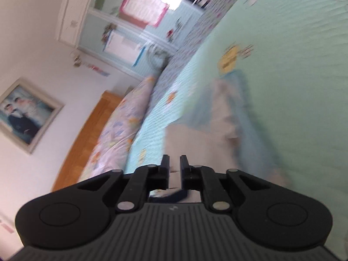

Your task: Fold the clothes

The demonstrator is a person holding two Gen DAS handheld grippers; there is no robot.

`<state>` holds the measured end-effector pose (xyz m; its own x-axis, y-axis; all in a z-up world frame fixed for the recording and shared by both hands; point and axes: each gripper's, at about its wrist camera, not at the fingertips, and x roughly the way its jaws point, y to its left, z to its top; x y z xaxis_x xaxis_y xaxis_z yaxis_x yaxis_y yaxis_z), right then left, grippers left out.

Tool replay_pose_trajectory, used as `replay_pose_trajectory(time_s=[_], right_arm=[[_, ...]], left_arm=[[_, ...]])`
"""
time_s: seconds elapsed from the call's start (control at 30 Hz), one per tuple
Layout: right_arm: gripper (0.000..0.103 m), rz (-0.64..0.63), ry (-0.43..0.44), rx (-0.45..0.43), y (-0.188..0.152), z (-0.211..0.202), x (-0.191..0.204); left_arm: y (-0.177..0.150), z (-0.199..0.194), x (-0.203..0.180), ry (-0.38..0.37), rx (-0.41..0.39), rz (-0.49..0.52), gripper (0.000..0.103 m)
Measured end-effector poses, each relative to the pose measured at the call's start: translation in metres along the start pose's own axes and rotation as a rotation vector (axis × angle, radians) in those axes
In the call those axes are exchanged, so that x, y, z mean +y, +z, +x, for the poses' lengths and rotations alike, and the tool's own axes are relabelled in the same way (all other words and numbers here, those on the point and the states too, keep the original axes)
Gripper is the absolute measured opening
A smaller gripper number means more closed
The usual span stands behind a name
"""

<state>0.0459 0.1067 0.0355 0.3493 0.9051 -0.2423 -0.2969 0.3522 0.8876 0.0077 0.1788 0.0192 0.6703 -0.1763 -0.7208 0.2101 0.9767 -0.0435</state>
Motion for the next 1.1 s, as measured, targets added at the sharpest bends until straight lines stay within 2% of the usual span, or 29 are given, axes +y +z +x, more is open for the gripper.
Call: replay_pose_trajectory(time_s=[0.07, 0.1, 0.17, 0.2, 0.23, 0.27, 0.3, 0.33, 0.37, 0.43, 0.53, 0.63, 0.67, 0.73, 0.83, 0.9, 0.93, 0.97, 1.1], right_arm=[[0.022, 0.063, 0.068, 0.076, 0.008, 0.027, -0.002], [0.024, 0.075, 0.064, 0.113, 0.01, 0.04, -0.003], [0.024, -0.01, -0.007, 0.204, 0.013, 0.064, 0.0], [0.024, -0.049, -0.089, 0.25, 0.013, 0.074, -0.003], [0.022, -0.067, -0.169, 0.276, 0.014, 0.079, -0.009], [0.0, -0.107, -0.223, 0.289, 0.015, 0.078, -0.02], [0.0, -0.147, -0.277, 0.3, 0.016, 0.077, -0.031], [0.0, -0.088, -0.247, 0.292, 0.019, 0.069, -0.041], [0.0, -0.079, -0.256, 0.274, 0.019, 0.062, -0.043], [0.0, -0.155, -0.307, 0.248, 0.018, 0.05, -0.031], [0.0, -0.172, -0.375, 0.22, 0.024, 0.037, -0.03], [0.002, -0.137, -0.36, 0.199, 0.032, 0.022, -0.031], [0.009, -0.143, -0.357, 0.173, 0.031, 0.018, -0.024], [0.009, -0.138, -0.28, 0.149, 0.029, 0.014, -0.008], [0.01, -0.154, -0.183, 0.249, 0.017, 0.037, 0.01], [0.011, -0.2, -0.28, 0.353, 0.012, 0.057, 0.004], [0.008, -0.224, -0.33, 0.405, 0.009, 0.067, 0.001], [0.0, -0.218, -0.342, 0.4, 0.011, 0.059, -0.003], [0.0, -0.191, -0.387, 0.373, 0.018, 0.029, -0.02]], left_arm=[[-0.001, 0.002, 0.0, -0.019, 0.0, -0.01, 0.095], [-0.002, 0.003, 0.0, -0.029, 0.0, -0.016, 0.095], [-0.003, 0.005, 0.0, -0.041, -0.003, -0.021, 0.097], [-0.003, 0.006, 0.0, -0.047, -0.005, -0.025, 0.098], [-0.003, 0.008, 0.0, -0.058, -0.004, -0.03, 0.098], [-0.003, 0.01, 0.0, -0.083, -0.001, -0.039, 0.098], [-0.002, 0.012, -0.001, -0.099, -0.001, -0.042, 0.099], [-0.002, 0.014, -0.003, -0.105, -0.004, -0.041, 0.101], [-0.001, 0.016, -0.006, -0.105, -0.006, -0.036, 0.101], [0.002, 0.017, -0.011, -0.119, -0.006, -0.029, 0.101], [0.001, 0.01, -0.011, -0.155, -0.017, -0.054, 0.1], [-0.006, 0.0, -0.006, -0.179, -0.043, -0.095, 0.097], [-0.009, -0.003, -0.004, -0.19, -0.05, -0.113, 0.097], [-0.012, -0.005, -0.005, -0.215, -0.054, -0.138, 0.097], [-0.014, -0.003, -0.009, -0.248, -0.052, -0.156, 0.097], [-0.015, -0.003, -0.012, -0.263, -0.052, -0.162, 0.097], [-0.016, -0.002, -0.013, -0.276, -0.051, -0.17, 0.097], [-0.017, -0.001, -0.014, -0.293, -0.049, -0.182, 0.097], [-0.017, -0.005, -0.02, -0.32, -0.062, -0.17, 0.095]])
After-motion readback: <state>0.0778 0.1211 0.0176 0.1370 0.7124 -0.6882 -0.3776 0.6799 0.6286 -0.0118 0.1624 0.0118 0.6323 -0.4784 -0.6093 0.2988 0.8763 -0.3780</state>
